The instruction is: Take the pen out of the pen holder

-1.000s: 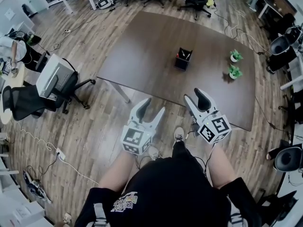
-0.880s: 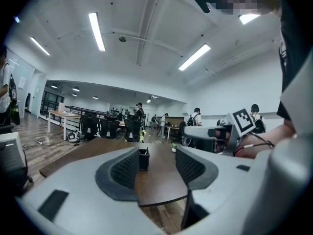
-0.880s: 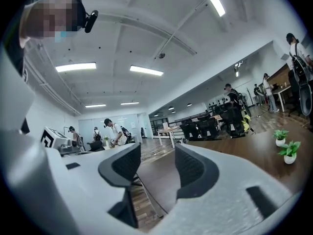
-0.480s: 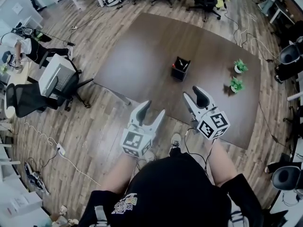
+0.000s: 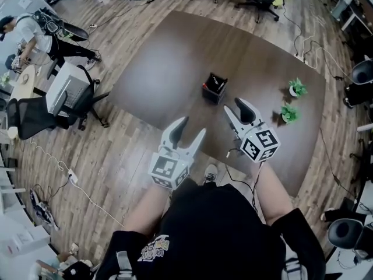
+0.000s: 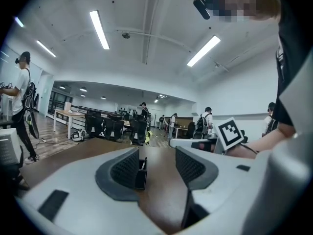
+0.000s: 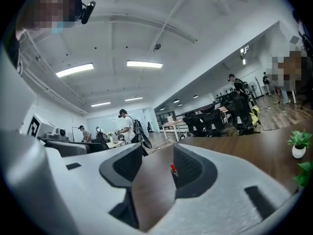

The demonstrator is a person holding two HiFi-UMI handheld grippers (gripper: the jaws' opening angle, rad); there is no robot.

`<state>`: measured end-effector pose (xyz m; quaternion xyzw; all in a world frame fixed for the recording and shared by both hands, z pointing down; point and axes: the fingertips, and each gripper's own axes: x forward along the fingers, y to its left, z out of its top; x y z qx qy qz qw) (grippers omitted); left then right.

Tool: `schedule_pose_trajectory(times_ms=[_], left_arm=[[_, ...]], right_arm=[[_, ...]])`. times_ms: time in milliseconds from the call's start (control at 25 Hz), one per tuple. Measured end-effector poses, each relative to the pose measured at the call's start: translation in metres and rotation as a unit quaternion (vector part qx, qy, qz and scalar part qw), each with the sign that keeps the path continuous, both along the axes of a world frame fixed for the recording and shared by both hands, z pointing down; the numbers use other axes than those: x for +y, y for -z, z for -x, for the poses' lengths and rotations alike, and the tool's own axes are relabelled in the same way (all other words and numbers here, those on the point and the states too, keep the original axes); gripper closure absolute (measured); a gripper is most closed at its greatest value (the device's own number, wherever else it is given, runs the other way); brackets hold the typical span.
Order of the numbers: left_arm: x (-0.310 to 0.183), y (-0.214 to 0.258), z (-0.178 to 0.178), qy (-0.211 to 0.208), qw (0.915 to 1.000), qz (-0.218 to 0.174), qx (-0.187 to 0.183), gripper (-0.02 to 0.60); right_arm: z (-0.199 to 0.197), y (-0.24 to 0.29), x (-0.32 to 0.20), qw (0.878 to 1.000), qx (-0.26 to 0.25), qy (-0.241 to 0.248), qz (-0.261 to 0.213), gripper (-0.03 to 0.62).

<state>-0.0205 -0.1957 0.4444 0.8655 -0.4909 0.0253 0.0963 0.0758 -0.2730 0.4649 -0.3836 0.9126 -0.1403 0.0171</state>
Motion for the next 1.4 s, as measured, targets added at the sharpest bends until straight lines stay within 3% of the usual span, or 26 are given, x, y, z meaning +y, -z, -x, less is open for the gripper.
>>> schedule_pose_trajectory(times_ms=[320,640,1400], left_arm=[[-0.027,0.000,-0.016,-0.019,0.9998,-0.002,-0.006,0.370],[-0.058,-0.006,-0.015,-0.062,0.9981,-0.001,-0.006,0.371],[-0.128,-0.050,0.026,-0.142,0.9890,0.040,0.017,0.370]], right_arm=[[-0.006,-0.027,-0.034,1.000,0.012,0.000,0.017,0.405],[-0.005,-0.058,-0.071,0.998,0.030,-0.032,0.044,0.410],[0.015,-0.134,-0.161,0.983,0.078,-0.127,0.104,0.441]])
